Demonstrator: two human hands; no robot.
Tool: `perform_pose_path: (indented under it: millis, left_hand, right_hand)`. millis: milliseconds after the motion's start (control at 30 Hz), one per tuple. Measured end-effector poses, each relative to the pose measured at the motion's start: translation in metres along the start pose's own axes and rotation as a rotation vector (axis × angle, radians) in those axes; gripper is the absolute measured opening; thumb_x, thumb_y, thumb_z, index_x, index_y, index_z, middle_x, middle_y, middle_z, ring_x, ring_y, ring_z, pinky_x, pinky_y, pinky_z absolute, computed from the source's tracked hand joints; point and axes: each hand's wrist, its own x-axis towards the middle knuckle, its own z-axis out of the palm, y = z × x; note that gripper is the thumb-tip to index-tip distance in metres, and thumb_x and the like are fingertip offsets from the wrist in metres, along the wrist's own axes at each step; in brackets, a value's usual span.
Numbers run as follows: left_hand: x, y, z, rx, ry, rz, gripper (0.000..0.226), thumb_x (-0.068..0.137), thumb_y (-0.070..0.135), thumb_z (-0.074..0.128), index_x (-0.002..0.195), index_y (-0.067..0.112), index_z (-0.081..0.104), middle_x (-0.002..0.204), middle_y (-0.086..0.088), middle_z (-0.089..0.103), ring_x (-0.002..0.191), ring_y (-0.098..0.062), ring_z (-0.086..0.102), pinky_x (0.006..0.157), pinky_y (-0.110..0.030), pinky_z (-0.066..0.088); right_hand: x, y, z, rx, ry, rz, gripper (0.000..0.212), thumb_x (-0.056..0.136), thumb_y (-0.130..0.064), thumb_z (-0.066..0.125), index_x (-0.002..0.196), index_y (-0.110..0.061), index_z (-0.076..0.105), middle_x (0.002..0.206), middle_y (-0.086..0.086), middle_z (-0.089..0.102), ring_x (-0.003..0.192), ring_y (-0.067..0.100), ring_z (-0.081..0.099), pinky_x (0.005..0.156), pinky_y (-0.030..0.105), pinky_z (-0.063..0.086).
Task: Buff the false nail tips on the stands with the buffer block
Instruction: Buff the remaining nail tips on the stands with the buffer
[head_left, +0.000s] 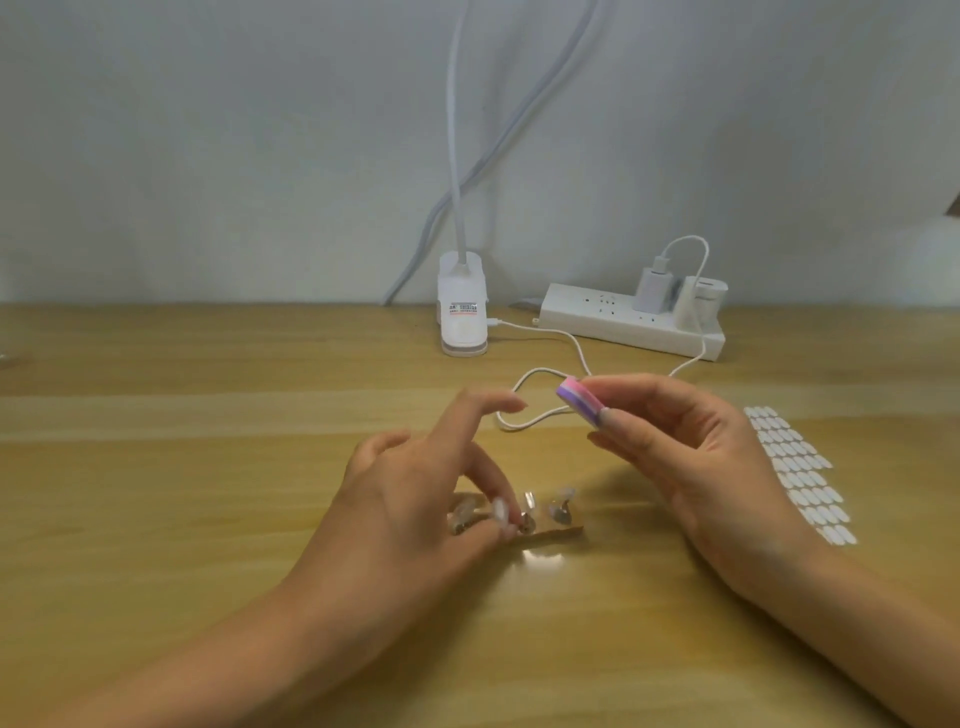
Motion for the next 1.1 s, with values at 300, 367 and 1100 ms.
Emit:
perform_pose_path:
  millis: [300, 367, 1100]
  left_hand:
    - [0.003, -0.010, -0.008, 0.004, -0.068, -0.045, 0.074, 0.083, 0.018, 0.072, 0.128, 0.059, 0.030, 0.093, 0.025, 0.066, 0.091, -0.001, 0.064, 0.076, -0.013, 0.045]
    - [0.004, -0.009, -0.009, 0.054, -0.093, -0.038, 0.072, 0.083, 0.021, 0.070, 0.129, 0.058, 0.028, 0.102, 0.028, 0.061, 0.091, -0.001, 0.063, 0.075, -0.013, 0.046]
    - [0.004, -0.013, -0.011, 0.354, -0.069, 0.281, 0.100, 0.067, 0.009, 0.088, 0.145, 0.030, 0.029, 0.069, 0.016, 0.062, 0.054, 0.011, 0.038, 0.120, -0.020, 0.010]
  right_hand:
    - [-0.003, -0.004, 0.010, 0.253, -0.113, 0.227, 0.024, 0.075, -0.021, 0.080, 0.098, -0.018, 0.081, 0.111, 0.003, 0.075, 0.107, 0.013, 0.070, 0.087, 0.039, 0.060]
    - [-0.004, -0.003, 0.011, 0.253, -0.115, 0.234, 0.026, 0.073, -0.022, 0.077, 0.099, -0.017, 0.081, 0.111, 0.003, 0.075, 0.109, 0.014, 0.070, 0.088, 0.040, 0.060]
    - [-0.003, -0.004, 0.005, 0.395, -0.233, 0.366, 0.050, 0.067, -0.026, 0.091, 0.112, -0.012, 0.076, 0.120, 0.008, 0.071, 0.117, 0.014, 0.066, 0.086, 0.048, 0.058]
